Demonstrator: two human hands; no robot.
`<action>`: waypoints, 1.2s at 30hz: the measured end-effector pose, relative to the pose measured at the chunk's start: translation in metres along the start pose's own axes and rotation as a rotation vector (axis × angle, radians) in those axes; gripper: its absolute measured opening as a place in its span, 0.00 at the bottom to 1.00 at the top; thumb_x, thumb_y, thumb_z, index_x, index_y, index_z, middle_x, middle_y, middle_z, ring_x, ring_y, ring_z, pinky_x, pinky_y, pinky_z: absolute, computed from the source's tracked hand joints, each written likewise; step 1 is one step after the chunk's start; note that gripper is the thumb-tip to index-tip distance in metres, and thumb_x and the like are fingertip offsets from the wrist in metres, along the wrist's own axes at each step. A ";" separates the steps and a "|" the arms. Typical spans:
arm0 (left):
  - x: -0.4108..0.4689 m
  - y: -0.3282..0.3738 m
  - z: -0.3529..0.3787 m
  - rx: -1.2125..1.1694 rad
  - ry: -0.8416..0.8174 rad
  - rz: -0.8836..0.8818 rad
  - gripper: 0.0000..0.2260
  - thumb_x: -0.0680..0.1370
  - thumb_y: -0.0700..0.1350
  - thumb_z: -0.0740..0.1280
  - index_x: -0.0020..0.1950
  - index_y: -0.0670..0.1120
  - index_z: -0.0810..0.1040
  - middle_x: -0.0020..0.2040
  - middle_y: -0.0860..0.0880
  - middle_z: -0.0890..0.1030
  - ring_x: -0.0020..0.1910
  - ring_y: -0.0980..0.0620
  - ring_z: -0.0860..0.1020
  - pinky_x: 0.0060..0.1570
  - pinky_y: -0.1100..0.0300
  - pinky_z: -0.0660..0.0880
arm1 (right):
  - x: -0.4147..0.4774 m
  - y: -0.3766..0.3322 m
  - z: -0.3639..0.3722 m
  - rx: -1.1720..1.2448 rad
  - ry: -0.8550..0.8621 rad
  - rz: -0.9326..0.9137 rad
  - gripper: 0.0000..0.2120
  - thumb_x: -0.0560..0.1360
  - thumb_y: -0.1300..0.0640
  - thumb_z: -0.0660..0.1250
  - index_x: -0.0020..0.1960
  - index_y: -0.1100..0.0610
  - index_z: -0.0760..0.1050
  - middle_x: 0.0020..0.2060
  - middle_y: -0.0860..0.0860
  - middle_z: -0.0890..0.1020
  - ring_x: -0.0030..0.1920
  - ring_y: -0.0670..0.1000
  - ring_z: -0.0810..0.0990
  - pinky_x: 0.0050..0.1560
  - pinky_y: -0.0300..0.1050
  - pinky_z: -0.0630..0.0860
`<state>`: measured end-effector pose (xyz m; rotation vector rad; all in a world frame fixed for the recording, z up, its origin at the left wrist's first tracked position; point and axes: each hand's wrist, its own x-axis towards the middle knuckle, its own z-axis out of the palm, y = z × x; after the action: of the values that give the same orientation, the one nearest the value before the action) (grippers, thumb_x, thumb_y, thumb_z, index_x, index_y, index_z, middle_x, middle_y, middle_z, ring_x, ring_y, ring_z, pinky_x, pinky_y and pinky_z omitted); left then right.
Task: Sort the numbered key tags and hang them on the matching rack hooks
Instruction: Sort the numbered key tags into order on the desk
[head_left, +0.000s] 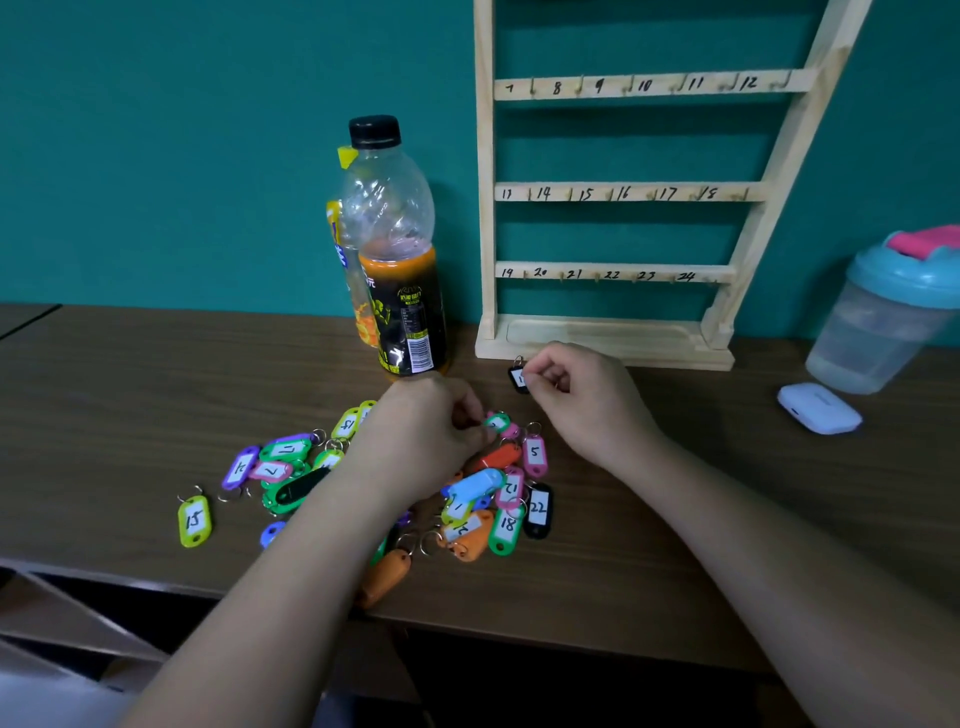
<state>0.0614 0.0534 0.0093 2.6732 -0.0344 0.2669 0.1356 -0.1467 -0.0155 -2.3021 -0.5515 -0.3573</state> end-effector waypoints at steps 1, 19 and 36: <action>0.002 0.001 0.002 0.010 0.000 0.006 0.08 0.76 0.56 0.76 0.49 0.54 0.84 0.47 0.57 0.83 0.49 0.56 0.80 0.49 0.55 0.80 | 0.000 0.000 -0.001 0.006 0.000 0.001 0.03 0.82 0.55 0.71 0.53 0.50 0.85 0.41 0.38 0.81 0.45 0.34 0.78 0.42 0.26 0.69; 0.009 0.008 -0.009 -0.402 0.108 0.036 0.05 0.77 0.47 0.78 0.50 0.57 0.86 0.43 0.59 0.87 0.43 0.62 0.83 0.44 0.65 0.78 | 0.000 -0.007 -0.030 0.187 -0.175 -0.137 0.03 0.78 0.53 0.77 0.51 0.48 0.86 0.43 0.40 0.86 0.48 0.42 0.84 0.50 0.46 0.81; 0.015 0.029 0.008 -0.539 0.103 0.055 0.05 0.79 0.43 0.75 0.51 0.54 0.86 0.42 0.55 0.87 0.40 0.59 0.85 0.45 0.61 0.81 | -0.004 0.005 -0.072 0.229 -0.302 0.169 0.05 0.77 0.56 0.78 0.51 0.50 0.85 0.42 0.46 0.88 0.39 0.45 0.86 0.42 0.42 0.77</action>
<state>0.0753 0.0247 0.0179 2.1225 -0.1289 0.3558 0.1278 -0.2028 0.0298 -2.1704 -0.5104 0.1318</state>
